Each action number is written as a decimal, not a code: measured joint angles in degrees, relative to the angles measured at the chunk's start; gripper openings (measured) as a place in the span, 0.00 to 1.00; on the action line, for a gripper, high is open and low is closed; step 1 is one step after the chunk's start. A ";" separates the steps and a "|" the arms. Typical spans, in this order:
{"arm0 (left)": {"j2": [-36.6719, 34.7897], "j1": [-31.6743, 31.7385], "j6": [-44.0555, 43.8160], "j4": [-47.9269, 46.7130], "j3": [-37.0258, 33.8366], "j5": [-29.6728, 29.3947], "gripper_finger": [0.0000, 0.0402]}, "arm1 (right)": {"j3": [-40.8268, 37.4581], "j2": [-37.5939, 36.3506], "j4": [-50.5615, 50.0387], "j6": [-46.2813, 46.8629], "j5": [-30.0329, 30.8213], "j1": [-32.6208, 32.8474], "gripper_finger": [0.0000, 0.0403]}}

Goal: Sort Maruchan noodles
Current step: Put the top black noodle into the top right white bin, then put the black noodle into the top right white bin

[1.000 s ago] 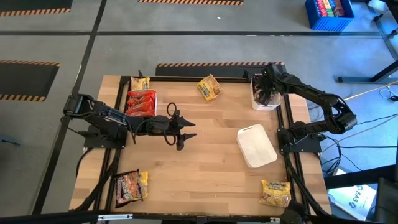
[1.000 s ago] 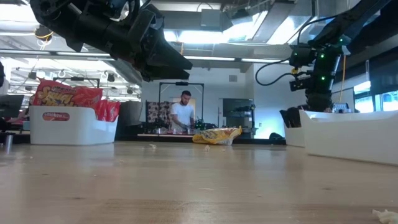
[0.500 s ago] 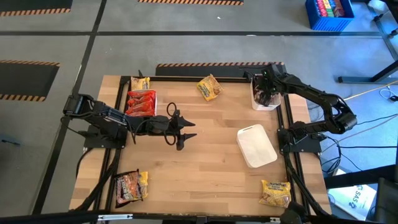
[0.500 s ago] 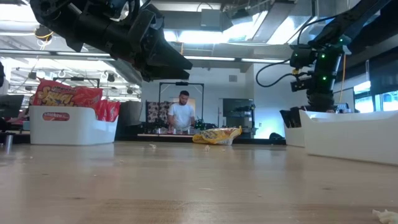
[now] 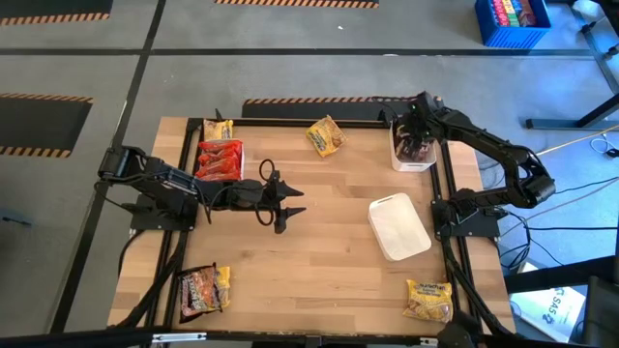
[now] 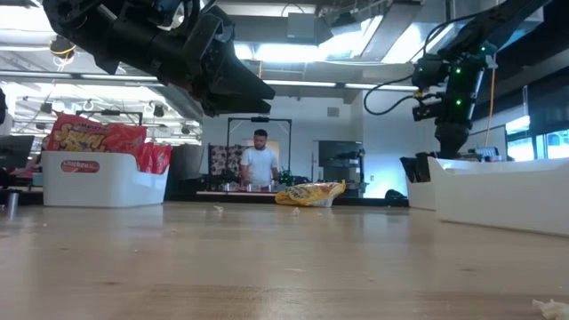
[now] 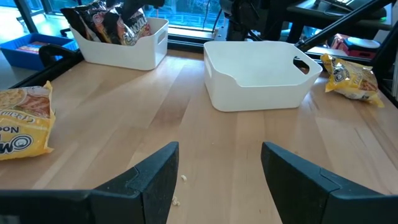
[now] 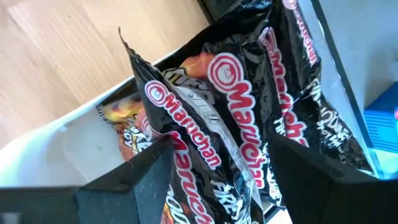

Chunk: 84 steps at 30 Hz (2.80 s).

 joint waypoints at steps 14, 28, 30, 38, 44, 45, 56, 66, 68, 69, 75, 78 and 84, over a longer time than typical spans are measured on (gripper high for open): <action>0.02 0.00 0.00 -0.02 0.00 -0.01 0.56 | 5.84 -0.11 -7.66 4.62 5.44 4.12 0.60; 0.02 -0.53 0.67 -0.61 0.02 2.84 0.56 | 5.96 -0.20 1.30 25.36 -16.48 29.06 0.60; 0.02 -1.37 1.40 -1.88 0.25 2.76 0.56 | 4.25 -0.20 7.76 25.99 -17.10 34.35 0.60; -1.68 -6.23 -3.24 -35.28 13.49 2.25 0.56 | -1.88 -0.15 29.60 26.41 -14.63 50.00 0.60; -1.66 -11.31 -14.29 -64.18 25.16 5.53 0.56 | -4.01 0.59 33.59 27.51 -14.67 56.95 0.60; -1.67 -12.05 -16.36 -67.61 26.75 6.47 0.56 | -4.46 0.91 34.67 27.73 -14.67 57.83 0.60; -4.42 -22.83 -34.63 -92.87 30.14 11.51 0.56 | -6.56 5.59 44.50 27.07 -11.51 61.22 0.60; -22.32 -32.85 -55.88 -95.91 22.32 6.98 0.56 | -6.56 6.93 45.23 28.05 -12.48 61.55 0.60; -26.11 -34.66 -62.86 -96.46 19.21 5.91 0.56 | -6.56 6.91 45.59 28.54 -12.49 61.53 0.60; -27.89 -35.47 -65.51 -96.46 17.75 5.89 0.56 | -6.56 6.91 45.56 28.57 -12.49 61.53 0.60; -32.24 -36.38 -76.97 -93.76 11.21 5.81 0.56 | -6.56 7.42 46.93 28.64 -12.03 61.53 0.60; -31.62 -36.49 -76.14 -93.42 8.46 10.15 0.56 | -6.56 8.26 47.93 28.60 -12.04 61.53 0.60; -31.65 -38.53 -75.39 -88.10 3.55 20.08 0.56 | -6.54 9.92 48.49 28.51 -12.21 61.53 0.60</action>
